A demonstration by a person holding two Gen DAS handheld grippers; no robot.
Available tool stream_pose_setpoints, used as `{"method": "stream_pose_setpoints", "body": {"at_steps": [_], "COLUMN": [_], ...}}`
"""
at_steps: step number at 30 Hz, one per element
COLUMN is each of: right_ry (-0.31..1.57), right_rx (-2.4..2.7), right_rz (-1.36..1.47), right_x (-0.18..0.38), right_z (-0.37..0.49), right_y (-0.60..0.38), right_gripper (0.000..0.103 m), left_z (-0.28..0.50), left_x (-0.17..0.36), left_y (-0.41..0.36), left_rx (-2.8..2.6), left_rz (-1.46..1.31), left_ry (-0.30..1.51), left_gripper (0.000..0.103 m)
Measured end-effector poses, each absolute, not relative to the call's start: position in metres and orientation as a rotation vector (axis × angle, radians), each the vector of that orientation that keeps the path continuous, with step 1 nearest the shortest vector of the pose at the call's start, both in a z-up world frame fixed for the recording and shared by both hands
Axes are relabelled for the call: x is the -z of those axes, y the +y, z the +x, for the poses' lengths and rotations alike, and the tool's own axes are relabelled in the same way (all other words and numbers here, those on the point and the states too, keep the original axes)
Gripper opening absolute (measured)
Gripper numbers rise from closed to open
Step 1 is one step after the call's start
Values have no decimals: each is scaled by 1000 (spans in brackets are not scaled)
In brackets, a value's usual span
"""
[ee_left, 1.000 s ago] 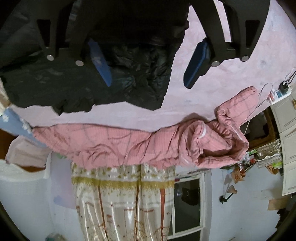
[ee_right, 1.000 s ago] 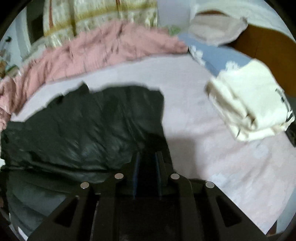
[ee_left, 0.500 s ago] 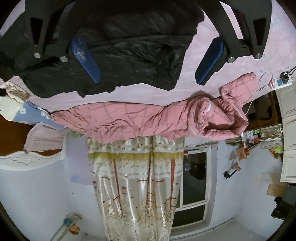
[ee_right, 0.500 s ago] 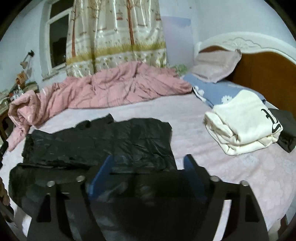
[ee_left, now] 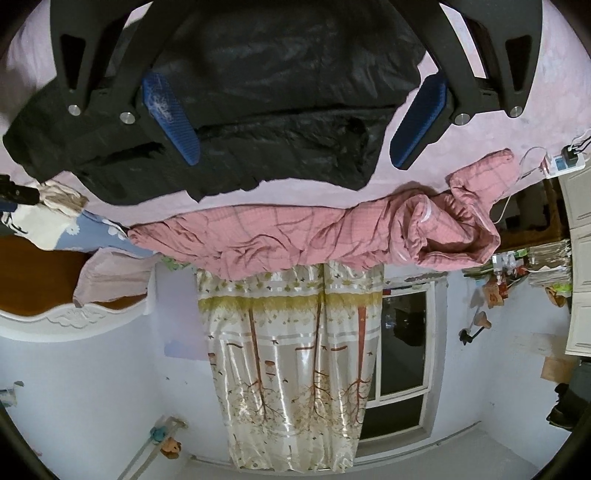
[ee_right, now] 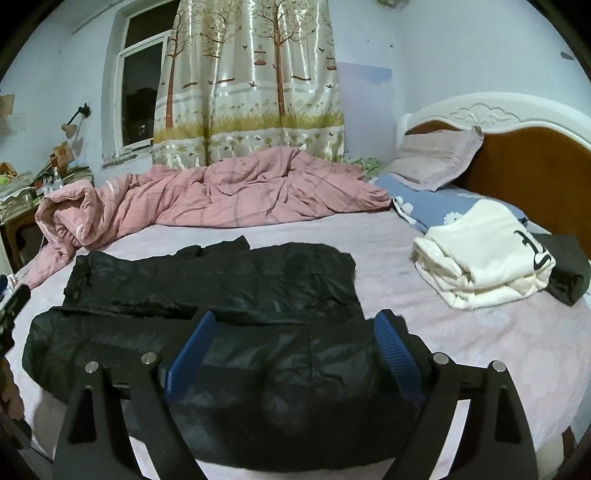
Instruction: Fold large clothes
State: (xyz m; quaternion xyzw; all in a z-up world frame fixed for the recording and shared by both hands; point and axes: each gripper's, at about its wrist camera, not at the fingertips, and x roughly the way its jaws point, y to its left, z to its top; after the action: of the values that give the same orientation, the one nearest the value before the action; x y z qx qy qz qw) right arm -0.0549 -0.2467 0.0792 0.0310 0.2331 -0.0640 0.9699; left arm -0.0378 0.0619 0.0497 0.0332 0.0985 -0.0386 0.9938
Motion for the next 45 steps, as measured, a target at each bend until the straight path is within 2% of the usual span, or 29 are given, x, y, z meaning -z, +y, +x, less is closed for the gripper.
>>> {"method": "stream_pose_setpoints", "body": {"at_steps": [12, 27, 31, 45], "right_ry": [482, 542, 566, 705], "right_rx": [134, 119, 145, 89], "right_rz": [49, 60, -23, -137], "right_x": [-67, -38, -31, 8], "right_z": [-64, -67, -69, -84], "right_y": [-243, -249, -242, -217], "right_gripper": [92, 92, 92, 92], "left_z": [-52, -45, -49, -48], "left_x": [-34, -6, -2, 33], "left_y": [48, 39, 33, 31], "left_rx": [82, 96, 90, 87], "left_rz": [135, 200, 262, 341], "left_ry": [221, 353, 345, 526], "left_gripper": [103, 103, 103, 103]}}
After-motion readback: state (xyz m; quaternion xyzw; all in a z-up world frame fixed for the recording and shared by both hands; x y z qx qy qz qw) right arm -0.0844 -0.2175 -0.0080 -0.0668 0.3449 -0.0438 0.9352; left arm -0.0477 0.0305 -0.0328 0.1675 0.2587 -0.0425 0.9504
